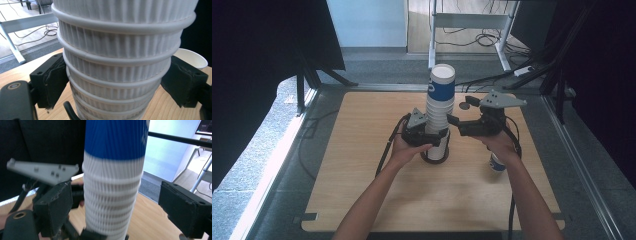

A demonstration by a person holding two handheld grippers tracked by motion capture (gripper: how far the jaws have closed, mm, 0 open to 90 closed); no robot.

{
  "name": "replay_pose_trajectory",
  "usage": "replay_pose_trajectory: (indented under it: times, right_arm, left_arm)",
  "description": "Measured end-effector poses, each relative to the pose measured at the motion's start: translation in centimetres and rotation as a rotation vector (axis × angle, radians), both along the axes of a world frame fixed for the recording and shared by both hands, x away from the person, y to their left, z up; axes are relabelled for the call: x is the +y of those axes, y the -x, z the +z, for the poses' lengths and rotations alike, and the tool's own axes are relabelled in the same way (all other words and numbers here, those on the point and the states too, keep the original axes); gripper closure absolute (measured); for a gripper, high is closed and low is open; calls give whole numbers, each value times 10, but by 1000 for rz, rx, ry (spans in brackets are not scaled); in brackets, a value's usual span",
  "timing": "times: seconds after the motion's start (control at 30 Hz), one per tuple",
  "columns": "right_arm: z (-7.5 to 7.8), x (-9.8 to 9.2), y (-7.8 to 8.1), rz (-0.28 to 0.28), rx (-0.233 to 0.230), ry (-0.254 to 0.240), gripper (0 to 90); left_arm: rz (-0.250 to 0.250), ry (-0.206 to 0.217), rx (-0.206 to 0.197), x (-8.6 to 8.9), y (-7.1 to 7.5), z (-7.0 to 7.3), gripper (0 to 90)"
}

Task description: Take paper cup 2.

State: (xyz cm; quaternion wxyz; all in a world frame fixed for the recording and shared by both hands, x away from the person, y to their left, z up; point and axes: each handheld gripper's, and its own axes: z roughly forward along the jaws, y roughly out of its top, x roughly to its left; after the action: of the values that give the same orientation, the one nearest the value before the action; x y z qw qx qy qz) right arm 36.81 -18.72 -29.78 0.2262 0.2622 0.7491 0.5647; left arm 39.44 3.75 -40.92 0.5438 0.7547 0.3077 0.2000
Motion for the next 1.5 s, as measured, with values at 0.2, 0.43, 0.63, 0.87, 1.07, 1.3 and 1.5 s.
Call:
replay_pose_trajectory:
  times: [0.2,0.43,0.63,0.87,1.07,1.3,1.5]
  right_arm:
    - [19,12,-11,1,-16,-17,122]
    - [32,22,-16,7,-31,-8,123]
    - [41,35,-26,0,-29,13,140]
    - [48,45,-31,-5,-42,29,222]
    - [49,45,-33,-2,-48,30,246]
    - [53,42,-32,2,-65,13,254]
    - [66,38,-27,-5,-107,-15,261]
  left_arm:
    - [5,1,2,0,0,0,127]
    - [7,1,4,-1,1,1,128]
    - [7,-2,5,-1,1,1,128]
    - [10,-17,0,-1,1,1,129]
    - [9,-16,1,-1,1,1,129]
    - [9,-12,1,-2,1,1,128]
    - [9,-13,4,-3,3,1,128]
